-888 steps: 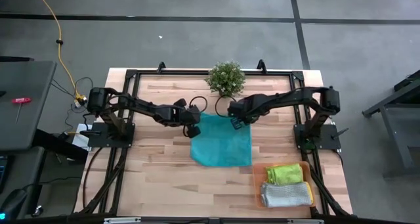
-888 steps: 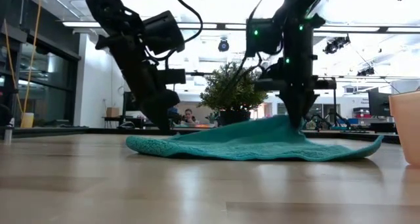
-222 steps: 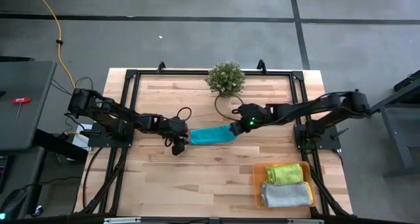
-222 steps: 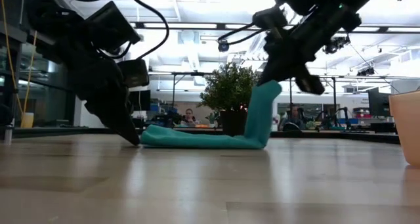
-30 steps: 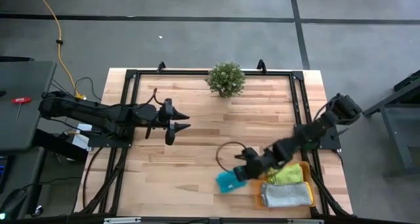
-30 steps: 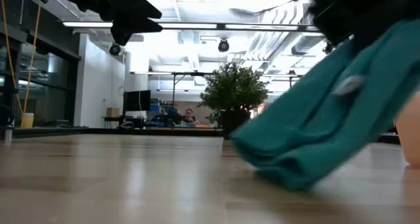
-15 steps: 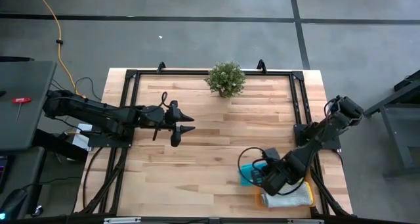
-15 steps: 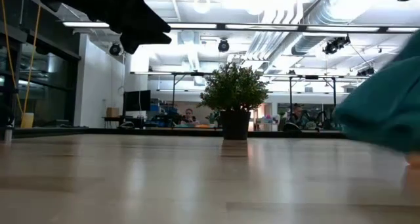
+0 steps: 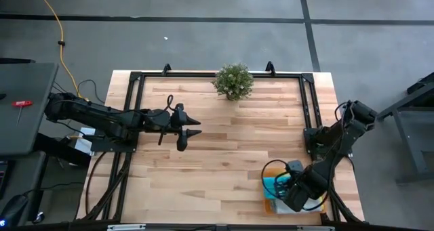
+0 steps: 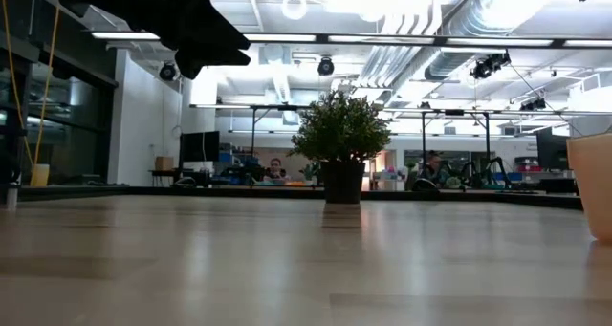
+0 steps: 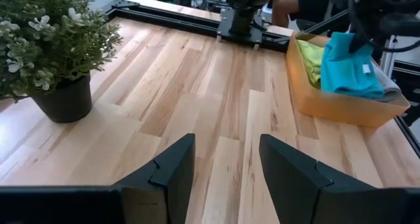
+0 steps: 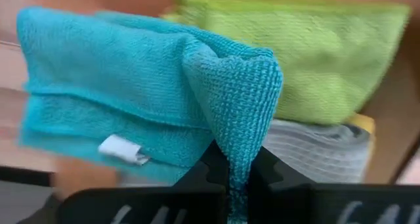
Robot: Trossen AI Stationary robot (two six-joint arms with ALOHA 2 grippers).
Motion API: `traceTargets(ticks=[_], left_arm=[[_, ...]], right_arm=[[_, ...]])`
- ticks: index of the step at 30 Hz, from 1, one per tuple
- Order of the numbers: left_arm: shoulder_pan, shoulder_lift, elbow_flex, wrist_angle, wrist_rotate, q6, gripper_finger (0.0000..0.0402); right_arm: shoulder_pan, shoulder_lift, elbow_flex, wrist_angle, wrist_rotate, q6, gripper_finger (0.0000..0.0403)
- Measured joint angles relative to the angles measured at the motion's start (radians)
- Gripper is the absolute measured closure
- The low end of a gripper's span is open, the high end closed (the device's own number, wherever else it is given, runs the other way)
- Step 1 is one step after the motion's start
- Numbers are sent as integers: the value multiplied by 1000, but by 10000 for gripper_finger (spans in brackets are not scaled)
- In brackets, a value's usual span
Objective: Fold microfiber towels
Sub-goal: Put the folded blue microfiber towel into the orange bin
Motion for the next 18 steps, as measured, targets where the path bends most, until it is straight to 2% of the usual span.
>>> traceTargets(ticks=[8,18], left_arm=[[0,0,0,-1,-1,0,241],[0,0,0,-2,0,-8,241]], right_arm=[[5,0,-65,-71,-72,14,403],[11,0,-72,-102,-153,45,402]])
